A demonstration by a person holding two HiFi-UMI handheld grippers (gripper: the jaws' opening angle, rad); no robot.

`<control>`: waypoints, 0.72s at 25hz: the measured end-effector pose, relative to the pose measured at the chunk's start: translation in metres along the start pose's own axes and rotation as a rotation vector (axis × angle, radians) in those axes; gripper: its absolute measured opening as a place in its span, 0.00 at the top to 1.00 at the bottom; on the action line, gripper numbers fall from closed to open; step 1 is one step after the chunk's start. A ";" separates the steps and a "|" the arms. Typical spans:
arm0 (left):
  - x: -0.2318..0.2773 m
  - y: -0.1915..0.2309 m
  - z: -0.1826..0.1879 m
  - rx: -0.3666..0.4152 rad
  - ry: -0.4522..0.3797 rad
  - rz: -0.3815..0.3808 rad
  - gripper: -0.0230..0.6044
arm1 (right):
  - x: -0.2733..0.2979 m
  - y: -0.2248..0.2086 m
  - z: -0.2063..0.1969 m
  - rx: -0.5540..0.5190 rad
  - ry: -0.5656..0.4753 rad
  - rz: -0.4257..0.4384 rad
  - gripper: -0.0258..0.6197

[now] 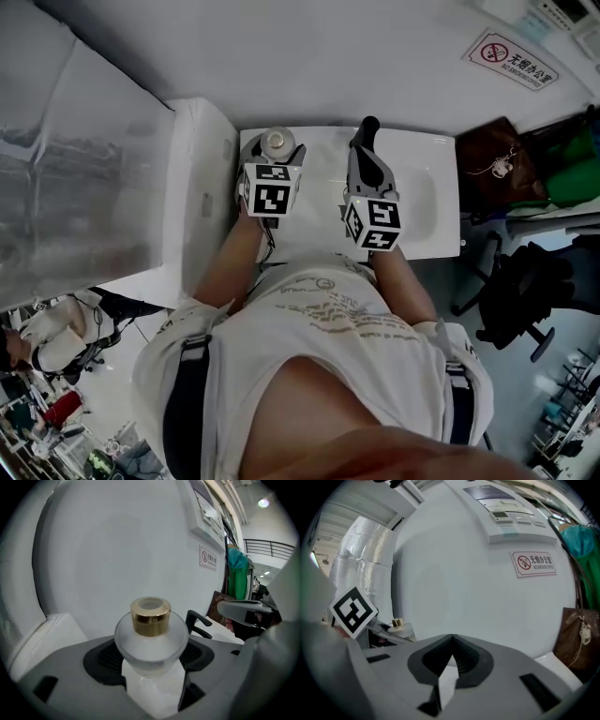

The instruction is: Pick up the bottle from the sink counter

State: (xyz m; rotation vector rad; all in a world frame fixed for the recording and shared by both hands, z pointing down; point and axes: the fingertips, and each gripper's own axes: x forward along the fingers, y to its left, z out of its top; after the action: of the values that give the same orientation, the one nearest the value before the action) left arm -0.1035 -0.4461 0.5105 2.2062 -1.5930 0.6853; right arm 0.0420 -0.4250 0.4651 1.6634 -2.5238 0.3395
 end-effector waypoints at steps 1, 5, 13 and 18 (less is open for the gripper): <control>0.002 -0.004 -0.002 0.003 0.005 -0.012 0.41 | 0.000 0.000 0.000 -0.009 -0.001 -0.004 0.92; 0.003 -0.022 -0.007 0.028 0.017 -0.053 0.41 | -0.007 -0.003 0.002 -0.030 -0.008 -0.019 0.92; 0.010 -0.046 -0.005 0.073 0.020 -0.116 0.41 | -0.008 -0.006 0.000 -0.013 0.001 -0.024 0.92; 0.010 -0.052 -0.005 0.085 0.025 -0.128 0.41 | -0.010 -0.010 -0.001 -0.001 0.000 -0.038 0.92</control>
State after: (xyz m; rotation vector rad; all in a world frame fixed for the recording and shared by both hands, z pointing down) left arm -0.0529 -0.4352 0.5210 2.3277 -1.4203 0.7526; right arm 0.0554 -0.4199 0.4650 1.7084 -2.4892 0.3351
